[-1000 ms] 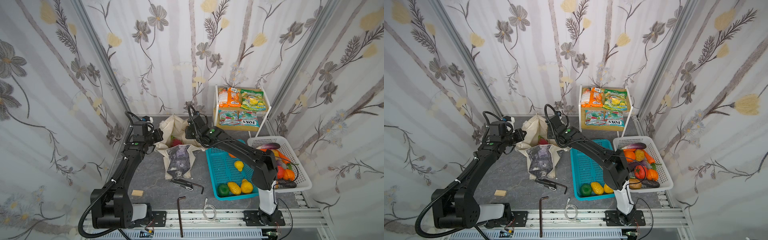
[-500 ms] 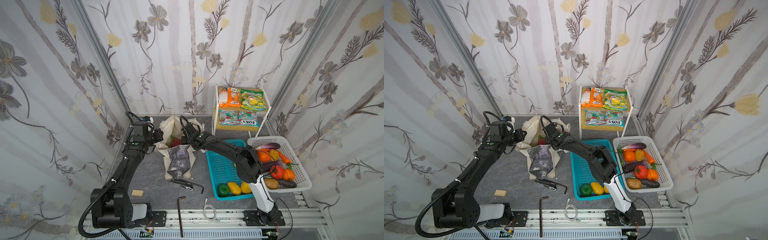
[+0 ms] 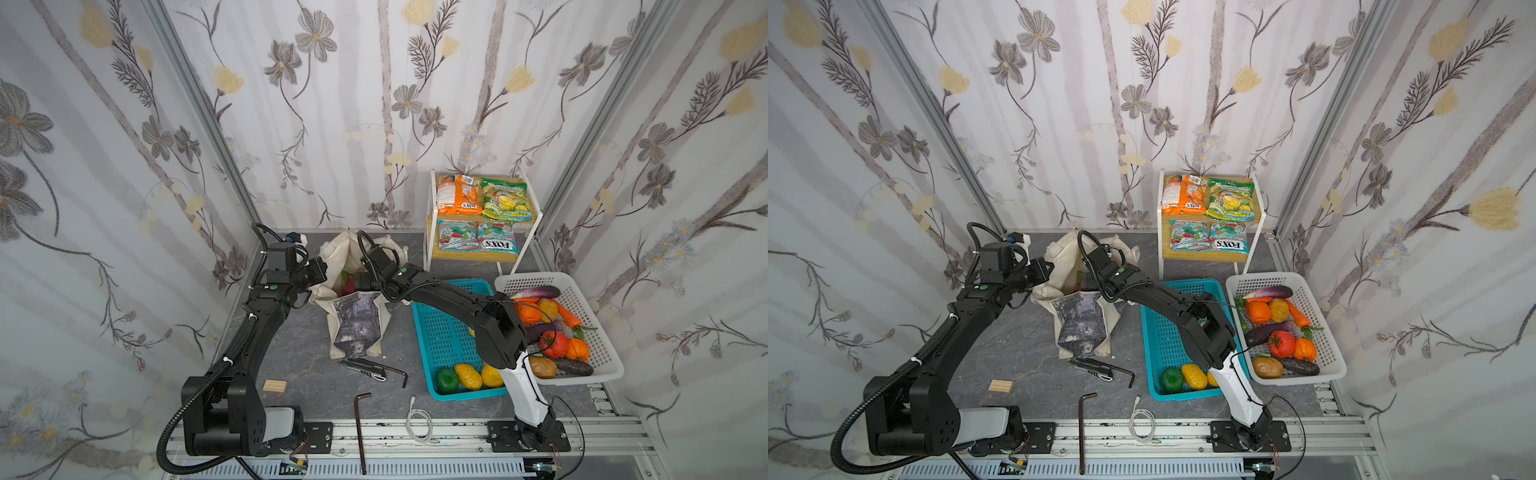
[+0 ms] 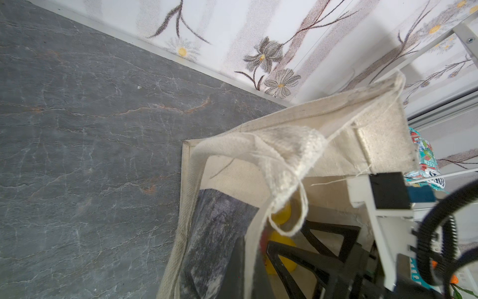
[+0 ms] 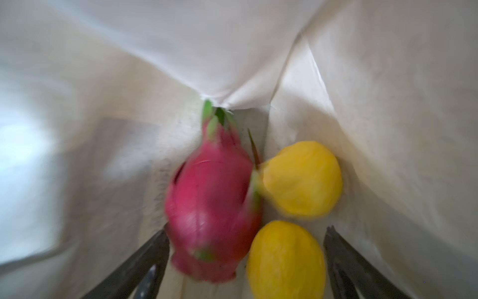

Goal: Place the food into the grocery bag and tie it
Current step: 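Lift the right gripper out of the bag and back over the teal basket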

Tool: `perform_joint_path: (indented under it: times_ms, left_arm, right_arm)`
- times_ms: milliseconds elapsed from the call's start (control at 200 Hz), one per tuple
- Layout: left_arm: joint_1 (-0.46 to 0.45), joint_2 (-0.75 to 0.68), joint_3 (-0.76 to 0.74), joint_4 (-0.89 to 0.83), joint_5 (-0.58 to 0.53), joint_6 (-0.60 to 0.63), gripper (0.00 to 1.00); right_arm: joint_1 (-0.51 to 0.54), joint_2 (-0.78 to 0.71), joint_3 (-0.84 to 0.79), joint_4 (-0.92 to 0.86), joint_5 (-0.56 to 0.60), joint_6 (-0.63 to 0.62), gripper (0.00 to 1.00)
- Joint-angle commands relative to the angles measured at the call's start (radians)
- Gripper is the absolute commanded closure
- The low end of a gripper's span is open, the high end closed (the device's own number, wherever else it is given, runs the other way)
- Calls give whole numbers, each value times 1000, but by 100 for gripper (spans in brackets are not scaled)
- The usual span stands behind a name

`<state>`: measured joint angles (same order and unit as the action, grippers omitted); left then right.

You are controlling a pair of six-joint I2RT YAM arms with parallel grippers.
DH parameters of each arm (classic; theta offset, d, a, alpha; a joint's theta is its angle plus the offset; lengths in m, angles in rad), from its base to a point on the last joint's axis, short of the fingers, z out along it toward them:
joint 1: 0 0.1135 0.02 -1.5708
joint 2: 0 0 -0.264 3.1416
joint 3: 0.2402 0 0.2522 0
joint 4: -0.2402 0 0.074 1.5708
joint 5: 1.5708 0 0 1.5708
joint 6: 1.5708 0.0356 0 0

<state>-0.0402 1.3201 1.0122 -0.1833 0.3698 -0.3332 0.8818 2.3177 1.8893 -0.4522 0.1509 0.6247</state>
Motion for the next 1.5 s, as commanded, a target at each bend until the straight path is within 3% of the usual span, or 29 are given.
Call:
perform_joint_path:
  times_ms: [0,235,510,605,869,999,1174,1299,1359,1444,1494]
  left_arm:
    - [-1,-5,0,-1,9,2,100]
    - [-2,-1,-1,-1,9,2,100]
    - [-3,-4,-1,-1,4,3,100]
    - [-4,-4,-1,-1,3,3,100]
    - [-3,1,-1,-1,-3,3,100]
    - [-3,4,-2,-1,-5,5,100]
    - [-3,6,-1,-1,-4,5,100]
    - [-3,9,0,-1,-5,6,100]
    - [-3,11,4,-1,-9,9,100]
    - [-3,10,10,-1,-40,15,100]
    - [-3,11,20,-1,-43,13,100]
  right_arm:
    - [16,-93,-28,54,77,-61,3]
    - [19,-281,-112,63,146,-75,0]
    - [13,-500,-311,41,369,-75,0]
    - [-6,-537,-395,46,389,-89,0]
    - [-50,-550,-543,97,282,-61,0]
    - [-102,-555,-603,176,156,-58,2]
    - [-163,-525,-648,240,43,-40,28]
    - [-165,-497,-644,254,27,-45,52]
    - [-163,-490,-641,267,-13,-47,58]
    - [-157,-493,-648,314,-80,-49,78]
    - [-155,-498,-644,335,-110,-49,84]
